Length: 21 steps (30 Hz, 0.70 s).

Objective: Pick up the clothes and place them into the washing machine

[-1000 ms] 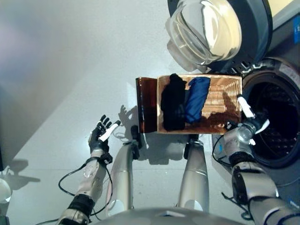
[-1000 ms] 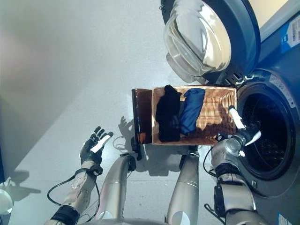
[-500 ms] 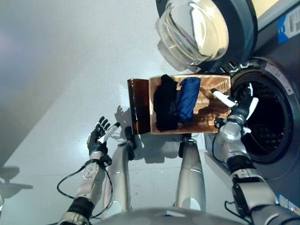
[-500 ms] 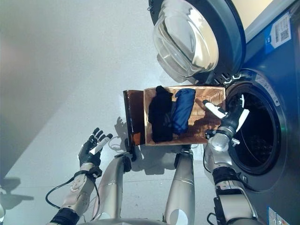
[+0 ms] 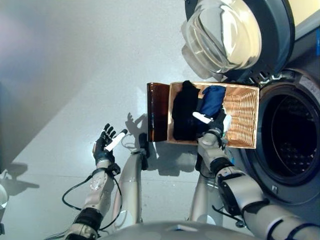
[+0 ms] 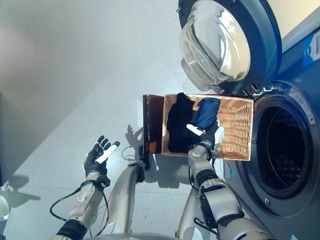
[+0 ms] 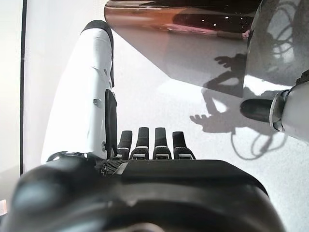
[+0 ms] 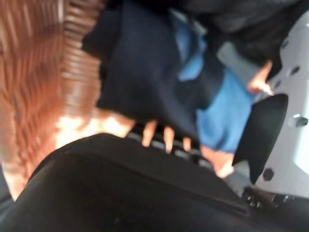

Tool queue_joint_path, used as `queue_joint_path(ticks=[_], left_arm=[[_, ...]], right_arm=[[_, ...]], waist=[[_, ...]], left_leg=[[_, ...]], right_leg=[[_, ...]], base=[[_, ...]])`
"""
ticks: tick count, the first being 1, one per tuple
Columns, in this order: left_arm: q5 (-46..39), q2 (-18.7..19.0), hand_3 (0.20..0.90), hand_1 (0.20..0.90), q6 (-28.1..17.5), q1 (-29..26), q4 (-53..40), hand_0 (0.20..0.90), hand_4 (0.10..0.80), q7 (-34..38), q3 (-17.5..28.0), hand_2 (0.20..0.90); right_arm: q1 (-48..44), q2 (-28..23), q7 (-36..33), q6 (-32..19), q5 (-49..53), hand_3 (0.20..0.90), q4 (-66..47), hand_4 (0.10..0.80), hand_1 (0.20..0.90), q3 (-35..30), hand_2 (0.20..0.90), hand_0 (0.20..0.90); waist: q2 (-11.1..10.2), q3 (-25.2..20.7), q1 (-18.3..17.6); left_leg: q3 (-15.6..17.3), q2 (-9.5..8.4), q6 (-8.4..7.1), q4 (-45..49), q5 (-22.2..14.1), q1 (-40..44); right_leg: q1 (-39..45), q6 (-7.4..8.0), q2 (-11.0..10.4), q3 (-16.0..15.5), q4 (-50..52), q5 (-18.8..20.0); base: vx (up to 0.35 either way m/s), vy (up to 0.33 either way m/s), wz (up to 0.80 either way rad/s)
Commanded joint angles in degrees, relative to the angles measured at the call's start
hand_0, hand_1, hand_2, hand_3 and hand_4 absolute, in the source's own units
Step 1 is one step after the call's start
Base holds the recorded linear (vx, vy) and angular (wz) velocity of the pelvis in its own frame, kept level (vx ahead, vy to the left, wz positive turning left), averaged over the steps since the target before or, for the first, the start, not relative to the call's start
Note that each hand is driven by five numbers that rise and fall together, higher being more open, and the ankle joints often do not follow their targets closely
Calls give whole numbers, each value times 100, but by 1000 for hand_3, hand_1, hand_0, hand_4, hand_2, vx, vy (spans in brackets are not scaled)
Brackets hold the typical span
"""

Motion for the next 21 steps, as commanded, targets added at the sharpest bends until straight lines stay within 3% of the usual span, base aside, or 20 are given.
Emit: queue_joint_path(ticks=[1, 13, 21], left_arm=[[160, 87, 900, 900, -445, -90, -193, 900, 800, 90, 25, 900], [127, 217, 900, 900, -473, 75, -326, 900, 800, 96, 30, 900], [110, 372, 900, 900, -446, 209, -405, 900, 800, -23, -33, 900]], right_arm=[[-40, -67, -238, -147, -112, 900, -147, 800, 900, 209, 900, 900], [-376, -637, -662, -58, -70, 900, -91, 800, 900, -263, 900, 900], [-1000, -1055, -645, 132, 50, 900, 703, 800, 900, -328, 900, 900]], waist=[[176, -93, -16], [182, -151, 36], [217, -228, 207]], left_leg=[[-98, 19, -221, 168, -262, 37], [-109, -4, -217, 88, -268, 87], [-134, -23, -214, 70, -258, 94]], right_leg=[[200, -156, -10, -78, -301, 495], [270, -124, -42, -105, -386, 522], [303, -112, -71, -162, -363, 509]], base=[[0, 0, 0], [3, -1, 0], [0, 0, 0]])
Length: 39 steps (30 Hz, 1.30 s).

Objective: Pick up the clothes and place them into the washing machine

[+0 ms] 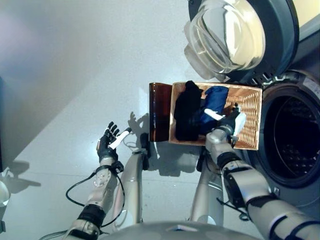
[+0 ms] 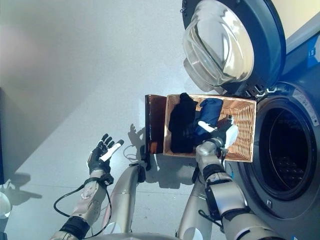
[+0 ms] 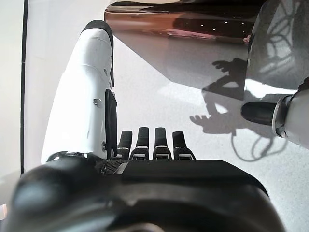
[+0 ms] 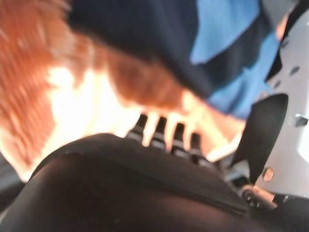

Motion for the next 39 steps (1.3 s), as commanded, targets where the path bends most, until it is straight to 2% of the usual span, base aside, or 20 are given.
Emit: queue_joint_path(ticks=[1, 10, 17, 18, 25, 32, 39], left_arm=[[54, 408, 900, 900, -447, 324, -492, 900, 800, -32, 36, 900], [99, 426, 900, 900, -446, 254, -423, 900, 800, -33, 15, 900], [81, 441, 900, 900, -447, 281, -389, 900, 800, -70, -64, 900], [60, 454, 900, 900, -449, 308, -408, 900, 800, -84, -75, 900], [29, 695, 900, 900, -469, 534, -801, 900, 800, -294, -189, 900], [34, 729, 900, 900, -484, 591, -862, 900, 800, -349, -161, 900], [-9, 811, 900, 900, -450, 763, -1140, 900, 800, -456, -231, 900]], right_arm=[[-416, -447, -287, -30, 54, 900, 158, 800, 900, 69, 900, 900], [-358, -311, -304, -74, 108, 900, 312, 800, 900, 59, 900, 900], [-583, -340, -202, 62, 120, 900, 637, 800, 900, 134, 900, 900], [-627, -348, -190, 93, 88, 900, 690, 800, 900, 166, 900, 900], [-966, -527, 35, 377, 160, 900, 1291, 800, 900, 111, 900, 900], [-1055, -532, 83, 437, 20, 900, 1260, 800, 900, 201, 900, 900], [-1003, -719, 137, 759, -355, 900, 1533, 800, 900, 303, 900, 900]], waist=[[197, -215, 108], [162, -182, 104], [247, -164, 198], [271, -191, 244], [437, -233, 524], [474, -221, 614], [524, -239, 750]], left_leg=[[-133, -14, -232, 90, -272, 102], [-141, -16, -233, 98, -255, 121], [-143, -39, -225, 155, -245, 43], [-181, -22, -263, 217, -459, 94], [-199, -70, -239, 275, -460, -10], [-200, -93, -222, 265, -404, -54], [-280, -191, -203, 344, -394, -182]], right_leg=[[296, -115, -37, -147, -365, 509], [326, -118, -32, -163, -349, 497], [246, -123, -54, -161, -265, 476], [271, -70, -35, -142, -157, 278], [214, -35, -126, -175, -103, 257], [169, -14, -160, -194, -94, 289], [125, 12, -240, -222, 21, 255]], base=[[0, 0, 0], [-4, -2, 1], [13, 0, 0], [91, -2, 0], [10, 5, 3], [-7, 11, 6], [-6, 11, 6]])
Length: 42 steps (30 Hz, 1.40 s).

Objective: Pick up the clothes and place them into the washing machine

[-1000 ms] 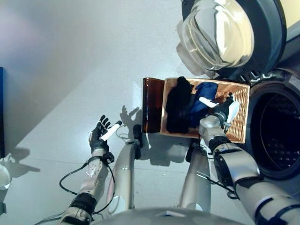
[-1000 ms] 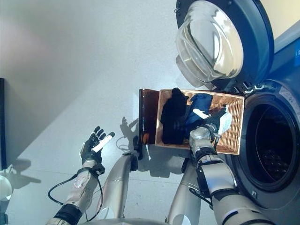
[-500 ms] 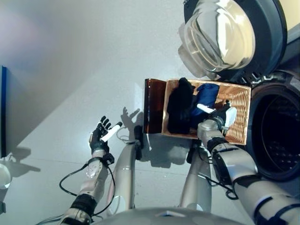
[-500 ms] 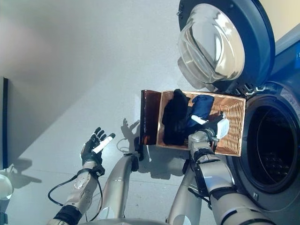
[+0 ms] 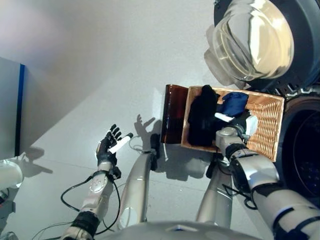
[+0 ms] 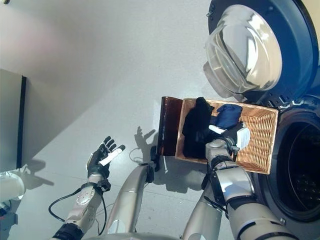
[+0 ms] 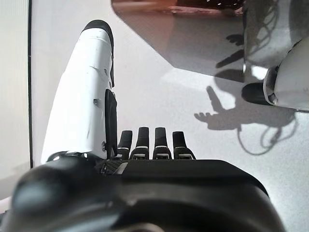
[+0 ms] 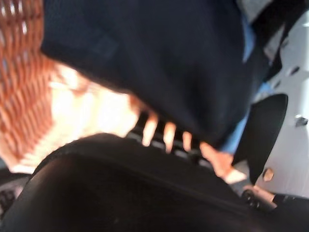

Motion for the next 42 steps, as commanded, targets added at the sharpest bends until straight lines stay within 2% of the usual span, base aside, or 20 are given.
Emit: queue_joint_path(ticks=[1, 5, 6, 7, 8, 15, 28, 31, 35, 36, 41, 42], left_arm=[[1, 477, 900, 900, -425, 386, -721, 900, 800, -82, 9, 900], [9, 505, 900, 900, -400, 464, -724, 900, 800, -126, 1, 900], [18, 506, 900, 900, -388, 469, -716, 900, 800, -133, -3, 900], [19, 506, 900, 900, -379, 462, -693, 900, 800, -133, -10, 900], [16, 499, 900, 900, -369, 448, -685, 900, 800, -134, -18, 900], [22, 486, 900, 900, -338, 429, -629, 900, 800, -176, -12, 900], [33, 529, 900, 900, -246, 528, -609, 900, 800, -242, 194, 900], [40, 531, 900, 900, -255, 519, -583, 900, 800, -212, 235, 900], [21, 490, 900, 900, -277, 499, -524, 900, 800, -110, 406, 900], [26, 478, 900, 900, -280, 493, -493, 900, 800, -85, 446, 900], [-122, 409, 900, 900, -299, 536, -481, 900, 800, -38, 611, 900], [-123, 413, 900, 900, -296, 540, -478, 900, 800, -38, 611, 900]], right_arm=[[-360, -344, 28, 159, -347, 900, 69, 800, 900, 135, 900, 900], [-261, -437, 79, 217, -389, 900, 123, 800, 900, 66, 900, 900], [-253, -430, 101, 231, -422, 776, 136, 712, 776, 82, 776, 776], [-246, -418, 105, 250, -471, 505, 141, 518, 505, 114, 505, 505], [-233, -390, 114, 279, -578, 200, 134, 300, 200, 185, 200, 200], [-226, -309, 227, 488, -955, 200, 198, 300, 200, 369, 200, 200], [94, -581, 238, 224, -135, 200, 161, 300, 200, -271, 200, 200], [196, -660, 214, 49, 139, 200, 43, 300, 200, -421, 200, 200], [517, -784, 179, -536, 922, 200, -435, 300, 200, -833, 200, 200], [612, -839, 181, -710, 1181, 200, -544, 300, 200, -1012, 200, 200], [1131, -786, 414, -1651, 2616, 200, -1391, 300, 200, -1709, 200, 200], [1141, -781, 420, -1654, 2624, 200, -1392, 300, 200, -1709, 200, 200]], waist=[[267, -87, 133], [269, -81, 163], [266, -81, 171], [261, -81, 174], [250, -85, 180], [246, -143, 177], [209, -254, 119], [176, -249, 64], [64, -247, -108], [39, -207, -175], [-32, -167, -397], [-32, -209, -379]], left_leg=[[-145, -34, -230, 324, -390, -120], [-157, -56, -215, 327, -378, -145], [-157, -58, -210, 323, -374, -144], [-153, -60, -207, 319, -371, -146], [-147, -66, -201, 310, -368, -147], [-153, -97, -186, 311, -369, -138], [-103, -53, -169, 363, -435, -131], [-99, -39, -169, 359, -443, -108], [-68, 33, -198, 310, -446, -52], [-29, 33, -165, 257, -237, -108], [-32, 101, -210, 296, -274, -83], [-72, 112, -246, 321, -449, -25]], right_leg=[[61, -46, -63, -34, -116, 341], [61, -33, -92, -60, -112, 343], [57, -28, -93, -64, -106, 352], [55, -24, -93, -64, -112, 361], [58, -22, -94, -67, -123, 371], [66, -13, -148, -67, -101, 387], [26, -13, -158, -23, -99, 363], [31, -13, -140, -8, -110, 372], [54, -22, -78, 17, -169, 374], [17, -81, -89, -11, -251, 560], [6, -105, -9, 19, -221, 496], [44, -53, 13, 50, -157, 330]], base=[[-5, 28, 19], [3, 15, 10], [7, 14, 6], [7, 20, 5], [3, 23, 4], [3, 17, 2], [1, 2, 1], [0, 0, 0], [-12, -16, -3], [-93, -32, -3], [4, -27, -14], [93, -20, -19]])
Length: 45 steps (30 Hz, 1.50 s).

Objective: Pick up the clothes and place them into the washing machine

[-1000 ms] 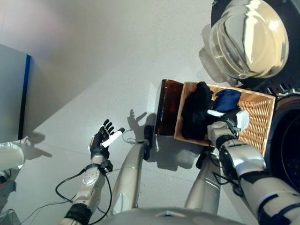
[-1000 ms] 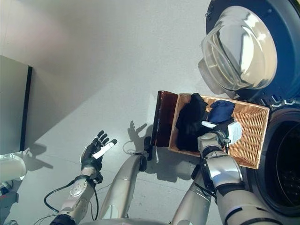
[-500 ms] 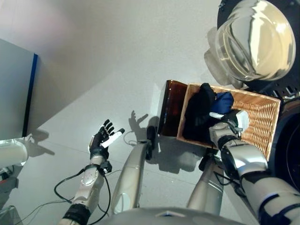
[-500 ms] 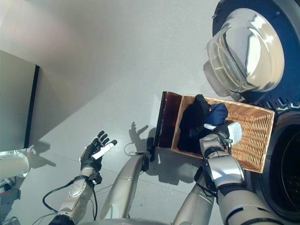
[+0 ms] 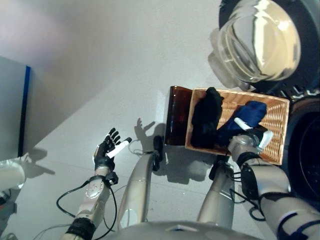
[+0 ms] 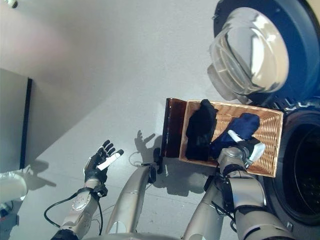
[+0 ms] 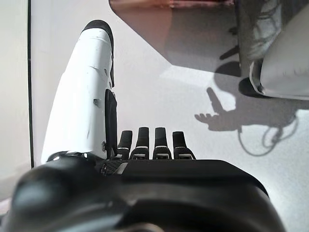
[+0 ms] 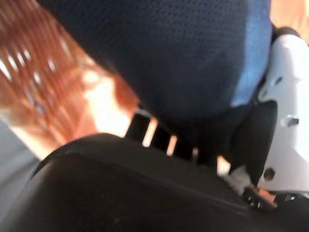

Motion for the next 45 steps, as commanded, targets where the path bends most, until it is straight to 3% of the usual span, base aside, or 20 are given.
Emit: queue_joint_path(ticks=[1, 3, 4, 5, 8, 9, 11, 12, 13, 14, 15, 19, 23, 25, 28, 29, 30, 31, 39, 45], left_arm=[[-133, 268, 900, 900, -323, 216, -463, 900, 800, 122, 526, 900], [-313, 154, 900, 900, -294, 265, -434, 900, 800, 79, 543, 900], [-316, 158, 900, 900, -294, 268, -427, 900, 800, 75, 546, 900], [-394, 84, 900, 900, -279, 281, -379, 900, 800, 53, 539, 900], [-518, -40, 900, 900, -220, 284, -319, 900, 800, 7, 509, 900], [-581, -61, 900, 900, -195, 296, -330, 900, 800, -14, 490, 900], [-663, -104, 900, 900, -156, 301, -280, 900, 800, -65, 460, 900], [-720, -135, 900, 900, -142, 306, -292, 900, 800, -86, 443, 900], [-755, -147, 900, 900, -124, 308, -315, 900, 800, -102, 429, 900], [-785, -168, 900, 900, -112, 317, -311, 900, 800, -123, 412, 900], [-835, -183, 900, 900, -97, 316, -312, 900, 800, -148, 398, 900], [-869, -216, 900, 900, -108, 317, -283, 900, 800, -181, 347, 900], [-822, -161, 900, 900, -161, 296, -287, 900, 800, -192, 281, 900], [-773, -88, 900, 900, -203, 305, -313, 900, 800, -188, 247, 900], [-704, -33, 900, 900, -206, 310, -366, 900, 800, -180, 198, 900], [-690, -26, 900, 900, -205, 310, -348, 900, 800, -184, 180, 900], [-682, -12, 900, 900, -194, 326, -316, 900, 800, -190, 182, 900], [-674, -6, 900, 900, -195, 331, -320, 900, 800, -204, 135, 900], [-685, 40, 900, 900, -185, 319, -234, 900, 800, -247, -41, 900], [-677, 39, 900, 900, -156, 300, -230, 900, 800, -248, -126, 900]], right_arm=[[303, -363, 26, -942, 843, 200, -552, 300, 200, -376, 200, 200], [648, -114, 328, -1480, 1637, 200, -1109, 300, 200, -734, 200, 200], [659, -106, 335, -1483, 1645, 200, -1112, 300, 200, -732, 200, 200], [847, 93, 569, -1789, 2132, 200, -1476, 300, 200, -909, 200, 200], [981, 420, 967, -2254, 3080, 200, -1904, 300, 200, -1289, 200, 200], [1049, 525, 1140, -2348, 3351, 200, -2016, 300, 200, -1363, 200, 200], [1057, 669, 1440, -2469, 3873, 200, -2104, 300, 200, -1492, 200, 200], [1052, 770, 1615, -2562, 4181, 200, -2253, 300, 200, -1538, 200, 200], [1046, 826, 1732, -2594, 4382, 200, -2281, 300, 200, -1578, 200, 200], [1026, 868, 1853, -2653, 4580, 200, -2321, 300, 200, -1614, 200, 200], [991, 903, 1966, -2723, 4739, 200, -2351, 300, 200, -1613, 200, 200], [882, 879, 2096, -2894, 5059, 200, -2329, 300, 200, -1757, 200, 200], [442, 344, 1795, -2812, 4883, 200, -1804, 300, 200, -1804, 200, 200], [158, 9, 1653, -2741, 4762, 200, -1589, 300, 200, -1728, 200, 200], [-158, -319, 1523, -2778, 4768, 200, -1481, 300, 200, -1826, 200, 200], [-223, -431, 1496, -2800, 4789, 200, -1463, 300, 200, -1855, 200, 200], [-287, -553, 1453, -2845, 4812, 200, -1476, 300, 200, -1896, 200, 200], [-335, -682, 1402, -2876, 4825, 200, -1439, 300, 200, -1946, 200, 200], [-696, -1768, 787, -2966, 4816, 200, -912, 300, 200, -2208, 200, 200], [-703, -2111, 395, -2981, 4819, 200, -565, 300, 200, -2395, 200, 200]], waist=[[-70, -35, -66], [-85, 40, -212], [-83, -3, -196], [-86, 52, -279], [-56, 32, -368], [-59, 74, -396], [-40, 27, -410], [-32, 66, -435], [-18, 25, -435], [-26, 58, -455], [-18, 15, -446], [-2, 48, -463], [49, -33, -403], [59, -24, -358], [107, -61, -288], [109, -25, -292], [112, -76, -283], [130, -43, -286], [296, -82, -257], [431, -110, -287]], left_leg=[[-75, 124, -378, -162, -168, 156], [-11, 168, -360, -174, -15, 100], [-52, 178, -395, -153, -185, 158], [6, 199, -374, -145, -30, 91], [-25, 238, -418, -101, -222, 156], [13, 240, -393, -101, -75, 104], [-23, 254, -434, -86, -238, 160], [25, 256, -408, -104, -89, 112], [-7, 266, -448, -87, -266, 177], [40, 256, -417, -117, -87, 118], [6, 258, -448, -132, -227, 187], [51, 236, -423, -163, -78, 146], [-6, 235, -462, -177, -209, 183], [36, 236, -448, -200, -61, 134], [-4, 253, -482, -239, -175, 202], [35, 248, -459, -269, -17, 155], [-11, 251, -487, -265, -155, 210], [15, 251, -467, -283, -24, 168], [41, 254, -498, -377, -1, 244], [95, 247, -506, -351, -14, 201]], right_leg=[[30, -206, 88, 24, -172, 333], [-27, -270, 118, 14, -239, 475], [12, -220, 141, 46, -182, 313], [-58, -274, 154, 43, -228, 468], [-39, -233, 204, 89, -160, 292], [-81, -284, 189, 69, -197, 432], [-41, -240, 212, 108, -155, 282], [-85, -287, 200, 85, -198, 422], [-42, -240, 223, 118, -142, 253], [-77, -290, 206, 89, -213, 424], [-39, -244, 226, 122, -189, 291], [-85, -291, 219, 106, -236, 430], [-94, -262, 247, 166, -158, 256], [-143, -303, 227, 135, -190, 383], [-114, -263, 261, 177, -135, 221], [-157, -304, 243, 148, -180, 361], [-115, -265, 265, 182, -129, 216], [-157, -306, 248, 158, -143, 321], [-206, -314, 264, 246, -87, 268], [-346, -327, 268, 357, -26, 243]], base=[[95, -26, -14], [-67, -11, -16], [-114, 5, -19], [-2, -9, -21], [40, -24, -26], [8, -7, -13], [12, -6, -6], [15, -7, -9], [-84, -5, -8], [117, -11, -9], [-91, -3, -6], [32, -7, 0], [7, -16, 2], [-47, -9, 0], [34, -10, 1], [0, 0, 0], [-79, -17, 5], [107, -21, 4], [-18, -2, 0], [7, 11, -2]])
